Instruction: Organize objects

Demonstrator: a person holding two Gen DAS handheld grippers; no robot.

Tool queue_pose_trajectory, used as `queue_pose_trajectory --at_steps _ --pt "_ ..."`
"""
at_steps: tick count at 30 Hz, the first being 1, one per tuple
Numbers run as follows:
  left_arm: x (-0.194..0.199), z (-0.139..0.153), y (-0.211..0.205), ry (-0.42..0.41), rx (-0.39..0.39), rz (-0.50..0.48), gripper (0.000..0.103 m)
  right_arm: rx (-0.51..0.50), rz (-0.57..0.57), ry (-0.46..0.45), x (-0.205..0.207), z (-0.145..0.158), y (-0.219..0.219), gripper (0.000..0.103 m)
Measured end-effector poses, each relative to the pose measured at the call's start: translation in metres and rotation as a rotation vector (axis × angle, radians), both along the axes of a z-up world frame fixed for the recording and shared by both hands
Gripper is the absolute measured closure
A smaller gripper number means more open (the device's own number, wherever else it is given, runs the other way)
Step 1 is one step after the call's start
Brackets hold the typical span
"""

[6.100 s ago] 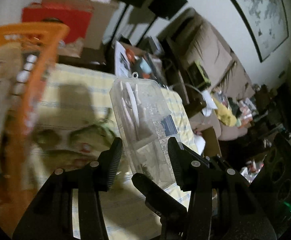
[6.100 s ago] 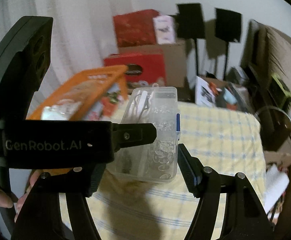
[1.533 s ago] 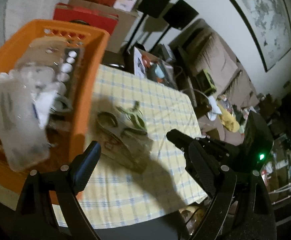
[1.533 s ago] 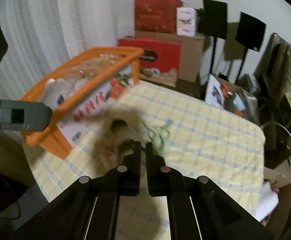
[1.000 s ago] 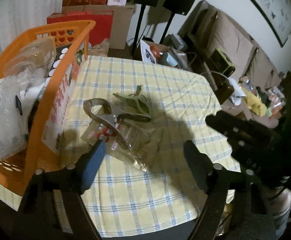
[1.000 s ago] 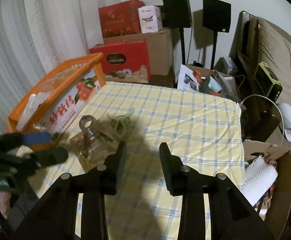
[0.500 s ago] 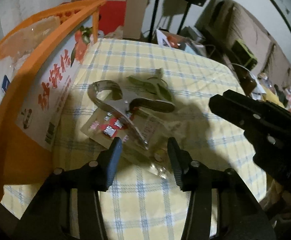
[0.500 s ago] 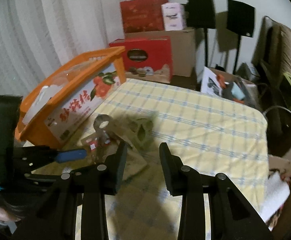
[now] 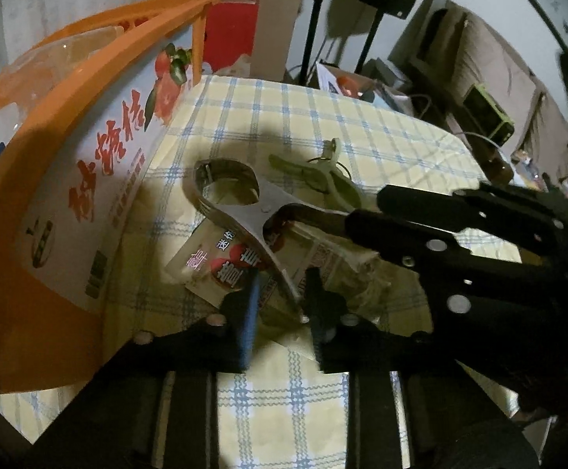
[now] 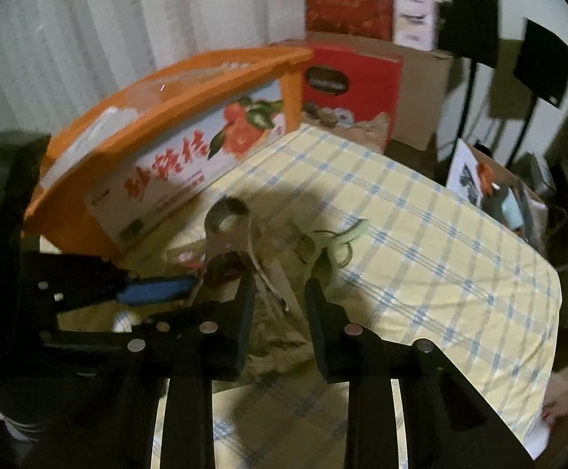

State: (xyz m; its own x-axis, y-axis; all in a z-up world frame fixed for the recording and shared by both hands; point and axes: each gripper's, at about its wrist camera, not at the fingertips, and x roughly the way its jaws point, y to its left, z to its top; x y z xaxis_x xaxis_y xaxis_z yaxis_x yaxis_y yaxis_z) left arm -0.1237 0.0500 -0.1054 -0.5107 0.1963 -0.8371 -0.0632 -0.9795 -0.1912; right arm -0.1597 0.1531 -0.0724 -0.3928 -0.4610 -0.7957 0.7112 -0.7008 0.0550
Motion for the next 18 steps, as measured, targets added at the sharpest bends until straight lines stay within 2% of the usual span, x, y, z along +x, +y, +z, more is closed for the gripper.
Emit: queue_pose_trajectory --at_steps 4,6,12,18 --pt "-0.001 0.001 -0.002 0.003 0.017 -0.013 0.093 0.048 0.082 -0.054 -0.006 -0.006 -0.01 0.08" --pt "-0.002 0.001 -0.003 0.0 0.031 -0.018 0.093 0.06 0.094 -0.064 -0.006 -0.01 -0.013 0.087" --pt "-0.002 0.001 -0.003 0.004 0.038 -0.027 0.095 0.046 0.068 -0.095 -0.005 -0.018 -0.009 0.096" --pt "0.006 0.014 0.005 0.036 0.052 -0.049 0.098 -0.037 0.002 -0.062 0.007 0.002 0.013 0.098"
